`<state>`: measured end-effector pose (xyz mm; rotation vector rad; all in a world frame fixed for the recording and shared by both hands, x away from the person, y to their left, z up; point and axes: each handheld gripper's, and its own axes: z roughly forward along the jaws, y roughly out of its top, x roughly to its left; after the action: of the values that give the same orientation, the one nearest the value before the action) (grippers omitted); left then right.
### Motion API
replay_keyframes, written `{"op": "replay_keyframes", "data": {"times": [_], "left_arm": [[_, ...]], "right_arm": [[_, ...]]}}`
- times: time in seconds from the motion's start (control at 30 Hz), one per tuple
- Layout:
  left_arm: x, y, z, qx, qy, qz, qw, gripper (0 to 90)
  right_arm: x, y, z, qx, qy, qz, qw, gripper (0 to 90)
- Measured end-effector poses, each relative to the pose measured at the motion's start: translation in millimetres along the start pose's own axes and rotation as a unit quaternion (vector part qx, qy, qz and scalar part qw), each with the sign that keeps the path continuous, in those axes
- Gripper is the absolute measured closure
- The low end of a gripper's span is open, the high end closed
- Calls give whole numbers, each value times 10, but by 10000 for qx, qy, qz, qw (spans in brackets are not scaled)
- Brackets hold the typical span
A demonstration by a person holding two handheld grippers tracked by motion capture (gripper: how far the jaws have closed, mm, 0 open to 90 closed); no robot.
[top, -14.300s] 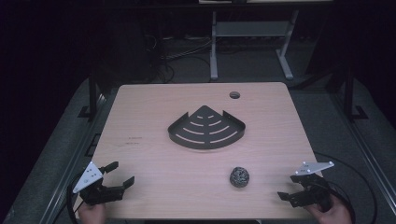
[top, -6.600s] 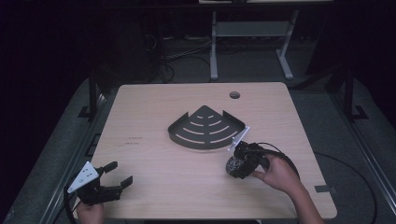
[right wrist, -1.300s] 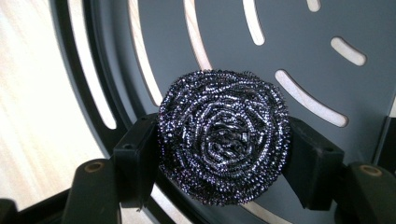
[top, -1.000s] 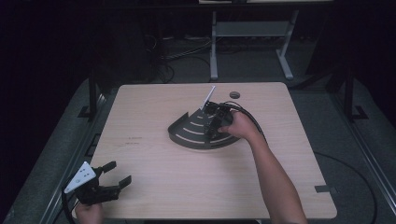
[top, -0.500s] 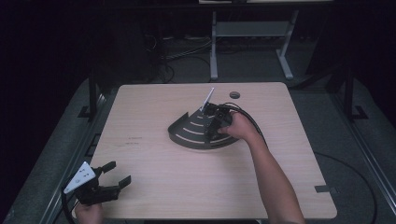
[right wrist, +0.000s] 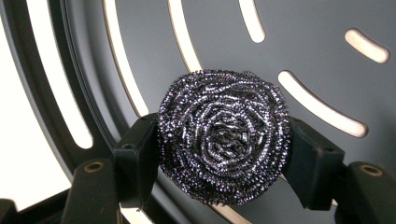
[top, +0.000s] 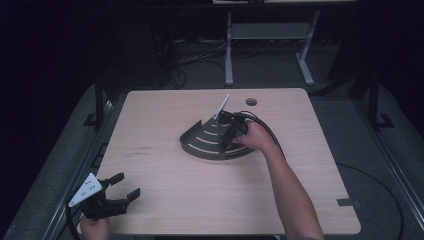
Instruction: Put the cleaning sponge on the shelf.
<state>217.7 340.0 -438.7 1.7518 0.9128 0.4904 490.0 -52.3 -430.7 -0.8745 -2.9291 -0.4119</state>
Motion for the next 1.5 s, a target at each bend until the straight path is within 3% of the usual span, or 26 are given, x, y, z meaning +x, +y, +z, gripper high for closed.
{"op": "replay_keyframes", "data": {"times": [0.6,0.97,1.5], "left_arm": [[-6,1,12,3,-3,0,10000,133],[-2,2,24,34,15,-16,10000,133],[-1,1,43,50,-3,-8,10000,132]], "right_arm": [[-22,-55,4,8,22,73,10000,312],[-23,-57,-58,-137,84,125,9998,226],[-10,-109,-223,-347,140,117,9992,200]]}}
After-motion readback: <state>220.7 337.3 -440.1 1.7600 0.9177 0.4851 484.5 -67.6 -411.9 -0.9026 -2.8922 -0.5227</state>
